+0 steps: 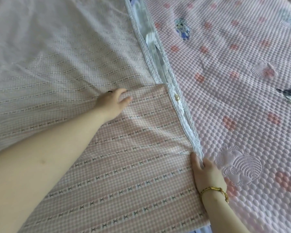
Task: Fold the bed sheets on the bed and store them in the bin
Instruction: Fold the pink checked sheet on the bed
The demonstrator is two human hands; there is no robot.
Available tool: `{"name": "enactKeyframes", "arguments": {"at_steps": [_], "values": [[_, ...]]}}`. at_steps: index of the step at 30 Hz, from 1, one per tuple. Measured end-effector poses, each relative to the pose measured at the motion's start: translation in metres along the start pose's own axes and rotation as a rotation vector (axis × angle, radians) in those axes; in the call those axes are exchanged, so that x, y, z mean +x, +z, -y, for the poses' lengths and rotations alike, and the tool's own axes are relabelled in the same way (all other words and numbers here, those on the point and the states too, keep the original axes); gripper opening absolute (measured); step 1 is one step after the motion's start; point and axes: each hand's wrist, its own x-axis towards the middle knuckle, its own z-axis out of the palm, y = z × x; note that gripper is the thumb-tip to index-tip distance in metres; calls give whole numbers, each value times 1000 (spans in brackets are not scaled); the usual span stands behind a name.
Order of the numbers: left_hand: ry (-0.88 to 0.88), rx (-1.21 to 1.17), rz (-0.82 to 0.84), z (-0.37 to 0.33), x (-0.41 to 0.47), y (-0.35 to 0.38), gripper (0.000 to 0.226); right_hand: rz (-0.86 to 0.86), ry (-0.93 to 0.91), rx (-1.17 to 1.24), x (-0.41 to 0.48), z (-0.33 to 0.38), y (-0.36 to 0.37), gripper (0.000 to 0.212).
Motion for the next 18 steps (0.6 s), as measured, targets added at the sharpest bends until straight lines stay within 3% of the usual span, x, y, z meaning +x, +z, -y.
{"name": "enactKeyframes", "arguments": {"at_steps": [3, 5, 8, 10, 15, 18], "values": [[62, -142, 136, -48, 21, 11, 63, 0, -11, 34, 3, -3, 2, 48], [42, -26, 165, -72, 34, 20, 64, 21, -14, 60, 7, -5, 2, 46], [90, 225, -5, -88, 50, 30, 40, 35, -9, 148, 14, -10, 4, 48], [179, 314, -120, -86, 54, 40, 36, 32, 10, 192, 16, -11, 5, 50], [246, 232, -189, -64, 32, 59, 51, -26, 15, 165, 17, -9, 9, 51], [302, 220, -117, -41, -13, 62, 58, -10, 22, 139, 14, -5, 7, 51]]}}
